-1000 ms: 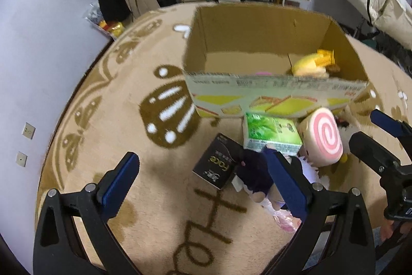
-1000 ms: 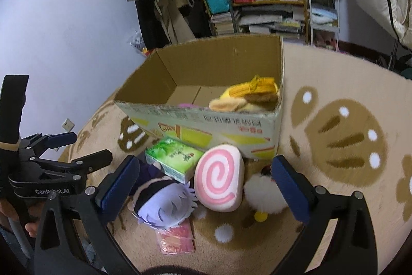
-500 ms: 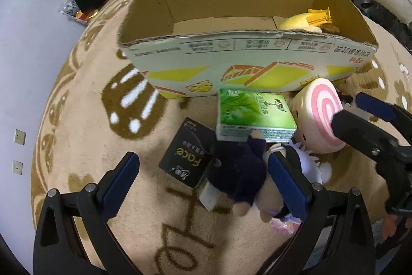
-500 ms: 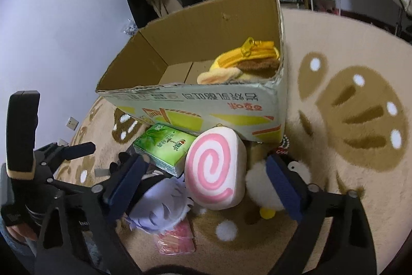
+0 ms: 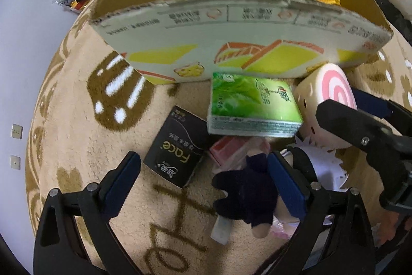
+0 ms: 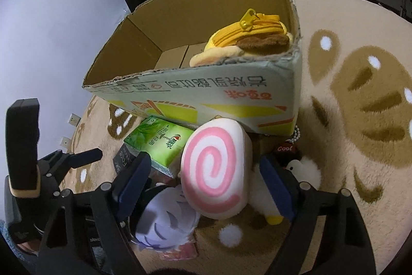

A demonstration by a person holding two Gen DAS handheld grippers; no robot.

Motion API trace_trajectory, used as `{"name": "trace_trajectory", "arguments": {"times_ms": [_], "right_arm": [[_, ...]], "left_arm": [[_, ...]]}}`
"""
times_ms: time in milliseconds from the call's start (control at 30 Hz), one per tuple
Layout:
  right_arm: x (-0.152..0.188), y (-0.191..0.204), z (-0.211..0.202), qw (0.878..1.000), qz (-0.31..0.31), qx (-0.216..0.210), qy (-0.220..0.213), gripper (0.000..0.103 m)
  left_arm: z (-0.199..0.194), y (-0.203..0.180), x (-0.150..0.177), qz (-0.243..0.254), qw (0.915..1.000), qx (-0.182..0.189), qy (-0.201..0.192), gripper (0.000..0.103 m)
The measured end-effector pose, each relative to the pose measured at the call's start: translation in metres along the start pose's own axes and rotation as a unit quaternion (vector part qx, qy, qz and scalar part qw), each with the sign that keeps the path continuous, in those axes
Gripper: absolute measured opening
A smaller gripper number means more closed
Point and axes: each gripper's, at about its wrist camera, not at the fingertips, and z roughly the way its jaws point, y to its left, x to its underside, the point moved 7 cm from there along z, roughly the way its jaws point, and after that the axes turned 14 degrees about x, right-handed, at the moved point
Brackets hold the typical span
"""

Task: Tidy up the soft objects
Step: 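Reach the left gripper to the black tissue pack while the right gripper reaches the fishcake cushion, then grasp and lift the black tissue pack with the left gripper while the right gripper lifts the fishcake cushion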

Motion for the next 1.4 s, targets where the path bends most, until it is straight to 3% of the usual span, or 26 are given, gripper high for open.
{"name": "trace_trajectory", "arguments": {"times_ms": [600,667,933,1033,1167,1400], "right_arm": [[0.002,-0.001,0.007,1.000,0.000,-0.002,0.014,0.085],[0.003,-0.001,0.010,1.000,-0.004,0.003,0.018,0.076],[0.005,0.000,0.018,0.999,-0.015,0.012,0.028,0.059],[0.004,-0.001,0.019,0.999,-0.010,0.009,0.030,0.059],[0.004,-0.001,0.019,0.999,-0.015,0.011,0.029,0.058],[0.006,0.001,0.019,0.999,-0.023,0.018,0.027,0.053]], "left_arm": [[0.003,0.014,-0.001,-0.012,0.9993,0.032,0.015,0.097],[0.002,0.016,-0.003,-0.007,0.9994,0.031,0.015,0.097],[0.003,0.031,-0.012,-0.015,0.9991,0.036,0.016,0.097],[0.005,0.042,-0.014,-0.038,0.9975,0.057,0.021,0.097],[-0.003,0.054,-0.017,-0.051,0.9974,0.049,0.008,0.097],[0.012,0.065,-0.020,-0.046,0.9982,0.032,0.019,0.095]]}}
